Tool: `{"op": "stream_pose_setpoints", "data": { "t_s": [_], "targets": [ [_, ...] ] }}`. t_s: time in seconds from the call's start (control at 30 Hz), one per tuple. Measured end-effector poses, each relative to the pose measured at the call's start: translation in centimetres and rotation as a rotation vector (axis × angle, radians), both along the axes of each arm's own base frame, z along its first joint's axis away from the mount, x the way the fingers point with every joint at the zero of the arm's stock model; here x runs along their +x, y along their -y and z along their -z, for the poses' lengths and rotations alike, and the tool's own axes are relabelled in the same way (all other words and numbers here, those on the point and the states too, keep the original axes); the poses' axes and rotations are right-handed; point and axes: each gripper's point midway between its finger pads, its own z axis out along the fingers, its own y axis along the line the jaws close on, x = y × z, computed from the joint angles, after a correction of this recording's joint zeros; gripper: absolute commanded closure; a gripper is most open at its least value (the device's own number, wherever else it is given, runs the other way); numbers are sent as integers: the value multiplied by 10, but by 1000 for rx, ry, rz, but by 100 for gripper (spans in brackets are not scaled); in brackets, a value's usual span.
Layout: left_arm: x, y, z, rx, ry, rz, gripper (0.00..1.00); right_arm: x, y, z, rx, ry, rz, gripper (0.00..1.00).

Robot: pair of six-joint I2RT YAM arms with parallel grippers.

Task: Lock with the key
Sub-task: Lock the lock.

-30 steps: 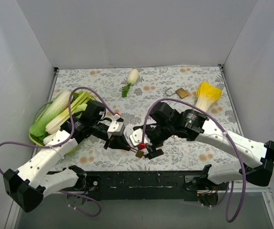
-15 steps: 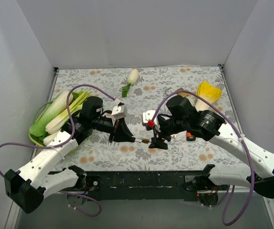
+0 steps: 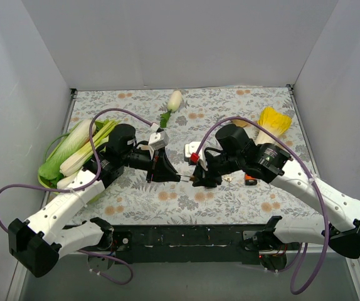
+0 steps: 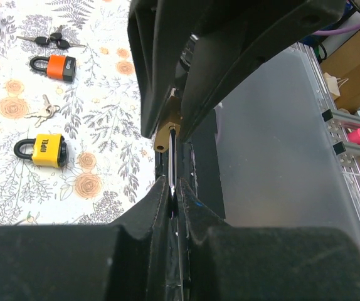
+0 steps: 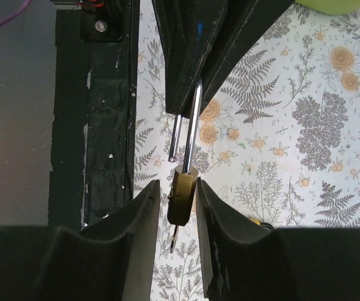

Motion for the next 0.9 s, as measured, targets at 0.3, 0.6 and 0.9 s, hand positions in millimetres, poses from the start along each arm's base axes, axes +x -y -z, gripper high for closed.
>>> {"op": "stream_pose_setpoints", "data": {
  "t_s": [0.3,0.6,0.9],
  "targets": [
    [2,0,1,-2,-1,-20,100,3,-2,6,-16,-37,15,99],
    [0,-2,0,-9,8,-32,100,-2,-6,4,-19,-99,-2,99],
    [1,-4,3,-14,35,-42,100,-4,-8,5,-33,-142,-20,99]
  ]
}}
